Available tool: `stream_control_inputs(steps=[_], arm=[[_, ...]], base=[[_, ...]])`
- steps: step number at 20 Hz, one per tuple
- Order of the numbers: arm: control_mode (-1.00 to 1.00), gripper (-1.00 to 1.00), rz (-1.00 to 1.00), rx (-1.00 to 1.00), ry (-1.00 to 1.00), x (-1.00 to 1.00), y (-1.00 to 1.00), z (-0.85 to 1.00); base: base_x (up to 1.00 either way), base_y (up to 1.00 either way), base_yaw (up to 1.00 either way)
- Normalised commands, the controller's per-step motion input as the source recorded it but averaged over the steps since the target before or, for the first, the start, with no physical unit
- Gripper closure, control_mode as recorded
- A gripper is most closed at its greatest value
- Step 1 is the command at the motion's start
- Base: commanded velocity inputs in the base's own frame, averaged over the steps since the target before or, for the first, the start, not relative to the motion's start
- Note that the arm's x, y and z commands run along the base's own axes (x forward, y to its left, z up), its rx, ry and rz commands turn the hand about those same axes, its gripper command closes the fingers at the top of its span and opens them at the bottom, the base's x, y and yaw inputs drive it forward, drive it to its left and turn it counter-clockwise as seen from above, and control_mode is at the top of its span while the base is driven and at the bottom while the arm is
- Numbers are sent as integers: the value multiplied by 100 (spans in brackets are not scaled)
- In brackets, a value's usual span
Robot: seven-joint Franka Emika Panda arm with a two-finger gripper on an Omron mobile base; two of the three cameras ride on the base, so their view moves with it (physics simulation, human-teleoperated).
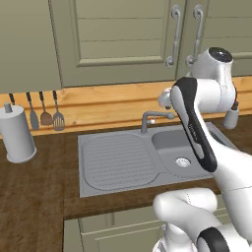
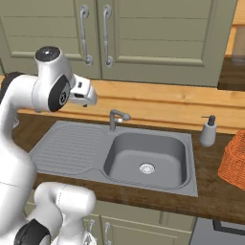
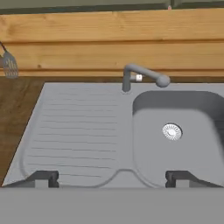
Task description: Open the cabinet, pick up the bread from the cabinet and place it in the basket. Then move the basket to the dining counter.
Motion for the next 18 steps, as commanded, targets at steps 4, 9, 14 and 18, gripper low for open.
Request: stream_control_inputs(steps=[4, 9, 14, 18], arm=[[-100, -100, -1, 3, -40, -14, 1, 100], [-100, -100, -3, 7, -20, -14, 0, 100], [-100, -100, -5, 1, -29, 0, 0, 58], [-100, -100, -10, 3, -24, 0, -3, 32]], base=[[0, 0, 0], [0, 0, 0], [0, 0, 0], [0, 0, 0]])
